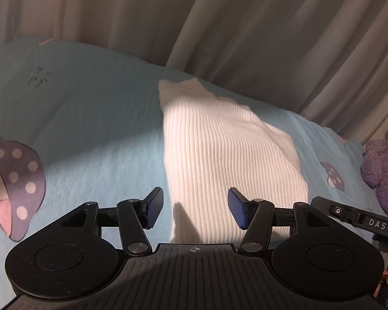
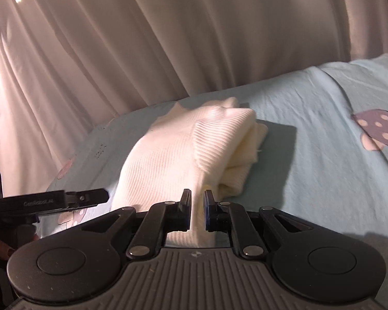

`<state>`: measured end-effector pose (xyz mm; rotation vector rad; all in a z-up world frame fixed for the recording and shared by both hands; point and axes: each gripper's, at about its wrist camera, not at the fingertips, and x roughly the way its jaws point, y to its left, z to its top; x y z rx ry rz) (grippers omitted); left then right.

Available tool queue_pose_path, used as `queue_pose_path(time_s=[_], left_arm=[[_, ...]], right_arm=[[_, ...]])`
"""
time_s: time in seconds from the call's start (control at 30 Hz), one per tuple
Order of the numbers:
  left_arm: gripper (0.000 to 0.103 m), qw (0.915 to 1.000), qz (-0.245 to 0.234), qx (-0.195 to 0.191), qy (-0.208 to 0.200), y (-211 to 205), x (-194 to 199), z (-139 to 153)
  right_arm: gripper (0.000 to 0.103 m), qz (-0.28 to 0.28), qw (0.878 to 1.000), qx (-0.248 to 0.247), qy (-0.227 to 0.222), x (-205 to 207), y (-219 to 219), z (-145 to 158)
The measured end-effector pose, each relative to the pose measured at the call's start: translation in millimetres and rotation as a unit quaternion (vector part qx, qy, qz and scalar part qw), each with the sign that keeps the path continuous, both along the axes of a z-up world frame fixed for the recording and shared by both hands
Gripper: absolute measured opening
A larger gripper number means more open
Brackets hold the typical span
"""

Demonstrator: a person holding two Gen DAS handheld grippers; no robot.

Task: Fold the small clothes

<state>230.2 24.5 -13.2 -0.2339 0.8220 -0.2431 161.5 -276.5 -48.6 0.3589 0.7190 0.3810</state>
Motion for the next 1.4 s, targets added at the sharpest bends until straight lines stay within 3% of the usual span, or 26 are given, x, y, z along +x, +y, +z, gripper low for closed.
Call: queue_pose_path(time_s=[0.1,0.17,0.2,0.27,0.37,0.63,0.73,0.8,0.87,0.97,1.17,1.23,1.4], left_arm=[[0.066,0.9993,-0.004,0.036,-0.008,-16,17,-5],[0.065,0.9979,0.012,0.06,0.023,-24,27,-16],[0.066,0.9964,0.017,0.071,0.044,-25,31,-23],[0.068,0.9948,0.017,0.084,0.054,-26,32,-30],[0.071,0.9946,0.012,0.092,0.046,-24,28,-35],[0.076,0.9918,-0.012,0.115,0.054,-22,12,-35],[0.076,0.9883,-0.038,0.129,0.072,-21,-3,-28],[0.076,0.9852,-0.062,0.128,0.096,-20,-13,-27],[0.076,0.9817,-0.069,0.125,0.126,-19,-25,-32],[0.077,0.9808,-0.043,0.141,0.128,-16,-36,-34],[0.081,0.9799,0.019,0.173,0.098,-3,-39,-15],[0.087,0.9825,0.026,0.162,0.088,0,-42,-8],[0.09,0.9825,0.011,0.17,0.074,-5,-43,4]], right_arm=[[0.009,0.014,0.998,-0.056,-0.001,7,28,-5],[0.01,0.003,0.993,-0.11,0.038,15,38,-18],[0.01,-0.008,0.992,-0.121,0.036,14,38,-22],[0.01,-0.012,0.992,-0.121,0.043,14,37,-22],[0.022,-0.019,0.987,-0.148,0.057,14,42,-22],[0.027,-0.033,0.975,-0.211,0.067,-1,57,-12],[0.045,-0.03,0.969,-0.218,0.115,-13,62,-10],[0.063,-0.023,0.962,-0.219,0.162,-22,64,-17],[0.071,-0.019,0.959,-0.233,0.16,-37,71,-16],[0.074,-0.023,0.957,-0.227,0.181,-44,74,-12],[0.082,-0.057,0.959,-0.218,0.173,-40,77,8],[0.082,-0.067,0.957,-0.223,0.172,-38,80,13],[0.082,-0.088,0.952,-0.243,0.163,-37,87,24]])
